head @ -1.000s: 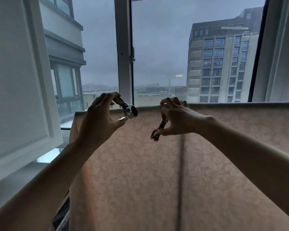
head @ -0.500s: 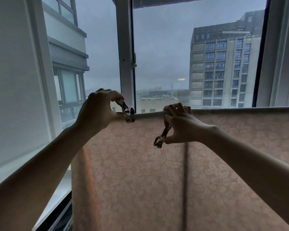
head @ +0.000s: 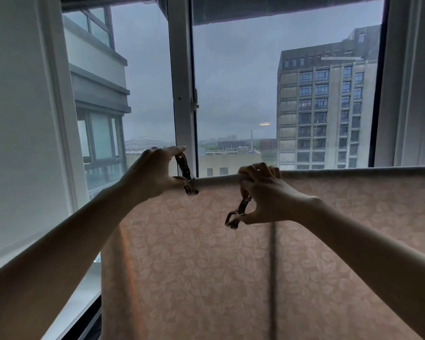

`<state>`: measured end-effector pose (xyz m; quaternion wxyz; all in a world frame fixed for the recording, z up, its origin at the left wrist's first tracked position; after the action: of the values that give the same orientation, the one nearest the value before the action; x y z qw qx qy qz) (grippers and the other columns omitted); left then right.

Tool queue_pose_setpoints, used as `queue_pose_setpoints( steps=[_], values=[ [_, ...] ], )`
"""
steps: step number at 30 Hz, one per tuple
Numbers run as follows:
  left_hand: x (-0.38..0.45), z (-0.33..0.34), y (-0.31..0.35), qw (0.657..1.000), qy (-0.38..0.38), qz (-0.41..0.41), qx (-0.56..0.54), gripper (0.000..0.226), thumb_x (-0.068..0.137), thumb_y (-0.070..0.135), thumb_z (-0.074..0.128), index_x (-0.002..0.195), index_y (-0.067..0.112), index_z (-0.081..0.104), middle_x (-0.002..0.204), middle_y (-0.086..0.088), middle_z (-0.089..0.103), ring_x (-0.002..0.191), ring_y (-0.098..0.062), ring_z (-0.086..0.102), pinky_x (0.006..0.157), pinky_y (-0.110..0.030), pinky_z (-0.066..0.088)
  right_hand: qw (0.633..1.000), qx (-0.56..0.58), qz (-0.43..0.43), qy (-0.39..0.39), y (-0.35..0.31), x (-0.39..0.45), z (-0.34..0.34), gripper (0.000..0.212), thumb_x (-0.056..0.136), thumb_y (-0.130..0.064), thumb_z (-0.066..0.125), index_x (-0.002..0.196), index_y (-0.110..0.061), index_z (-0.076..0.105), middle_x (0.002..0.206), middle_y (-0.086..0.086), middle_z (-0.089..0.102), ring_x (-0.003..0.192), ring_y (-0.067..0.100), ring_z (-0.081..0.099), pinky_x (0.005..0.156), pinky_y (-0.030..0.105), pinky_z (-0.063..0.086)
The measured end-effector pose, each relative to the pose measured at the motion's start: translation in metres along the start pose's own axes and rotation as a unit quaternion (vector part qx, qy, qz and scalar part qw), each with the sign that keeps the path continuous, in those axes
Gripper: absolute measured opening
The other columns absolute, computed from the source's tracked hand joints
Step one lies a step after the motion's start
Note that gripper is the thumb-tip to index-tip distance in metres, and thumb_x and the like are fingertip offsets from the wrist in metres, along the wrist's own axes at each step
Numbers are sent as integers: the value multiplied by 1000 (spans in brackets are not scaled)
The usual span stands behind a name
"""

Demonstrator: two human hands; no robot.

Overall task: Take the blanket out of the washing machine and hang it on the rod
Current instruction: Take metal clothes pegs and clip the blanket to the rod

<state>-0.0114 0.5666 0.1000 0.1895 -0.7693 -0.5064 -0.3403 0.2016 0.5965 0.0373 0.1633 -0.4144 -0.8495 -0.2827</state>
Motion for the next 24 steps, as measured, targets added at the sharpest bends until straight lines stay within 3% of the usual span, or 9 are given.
queue_pose_setpoints(
  steps=[3, 6, 9, 12, 15, 18, 22, 24],
  values=[
    [-8, 1, 15, 996, -14, 46, 69, 83, 72, 23, 82, 144, 18, 41, 147, -6, 44, 134, -25, 42, 109, -33, 33, 1000, 3, -3, -1, -2, 0, 1, 55, 67, -74, 59, 90, -25, 53, 132, -6, 31, 125, 17, 21, 101, 35, 23],
    [-16, 8, 31, 974, -20, 73, 214, 76, 79, 11, 73, 145, 20, 38, 156, -8, 26, 144, -28, 22, 118, -41, 21, 1000, 2, -8, 4, -3, -2, 0, 56, 67, -75, 59, 91, -25, 52, 136, -5, 30, 127, 17, 21, 103, 35, 22],
    [-21, 18, 55, 954, 7, 122, 273, 62, 85, 4, 64, 142, 15, 42, 156, -11, 25, 147, -29, 14, 121, -44, 11, 1000, 18, -14, 13, -4, -7, -3, 56, 70, -74, 59, 95, -24, 53, 144, -3, 27, 134, 17, 20, 109, 35, 20],
    [-24, 43, 76, 956, -18, 155, 247, 53, 95, 11, 51, 145, 12, 35, 156, -10, 26, 146, -25, 18, 121, -38, 11, 999, 31, -10, 26, -4, -14, -10, 55, 72, -72, 59, 98, -24, 53, 150, 1, 25, 138, 18, 20, 115, 34, 20],
    [-22, 64, 90, 968, -39, 169, 184, 55, 97, 9, 45, 149, 11, 26, 154, -8, 31, 143, -20, 28, 118, -32, 22, 999, 31, 2, 13, 0, -23, -13, 56, 74, -69, 58, 103, -22, 54, 155, 3, 18, 143, 21, 12, 117, 34, 15],
    [-8, 75, 94, 981, -29, 167, 98, 54, 98, 13, 46, 149, 12, 28, 151, -6, 39, 136, -21, 39, 110, -33, 36, 998, 46, 30, -5, 11, -36, -17, 57, 75, -68, 57, 107, -20, 55, 157, 4, 14, 143, 23, 10, 116, 36, 15],
    [10, 87, 94, 984, -6, 179, -8, 48, 97, 23, 53, 143, 16, 43, 136, -5, 55, 119, -21, 56, 96, -35, 50, 994, 71, 76, 35, 29, -52, -24, 64, 71, -72, 52, 105, -18, 58, 149, 4, 36, 136, 23, 32, 109, 35, 30],
    [18, 91, 99, 975, 3, 205, -80, 45, 96, 27, 52, 139, 16, 49, 130, -5, 59, 112, -19, 61, 92, -34, 53, 987, 93, 104, 82, 36, -62, -31, 65, 69, -74, 49, 102, -19, 58, 132, 0, 52, 123, 19, 44, 100, 31, 39]
  ],
)
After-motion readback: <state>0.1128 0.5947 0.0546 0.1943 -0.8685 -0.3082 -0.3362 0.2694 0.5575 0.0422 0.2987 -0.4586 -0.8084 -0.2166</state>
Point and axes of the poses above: each hand's wrist, its own x-axis towards the middle knuckle, its own z-axis out of the palm, y = z × x, the point moved 7 cm from there along x, towards the middle knuckle
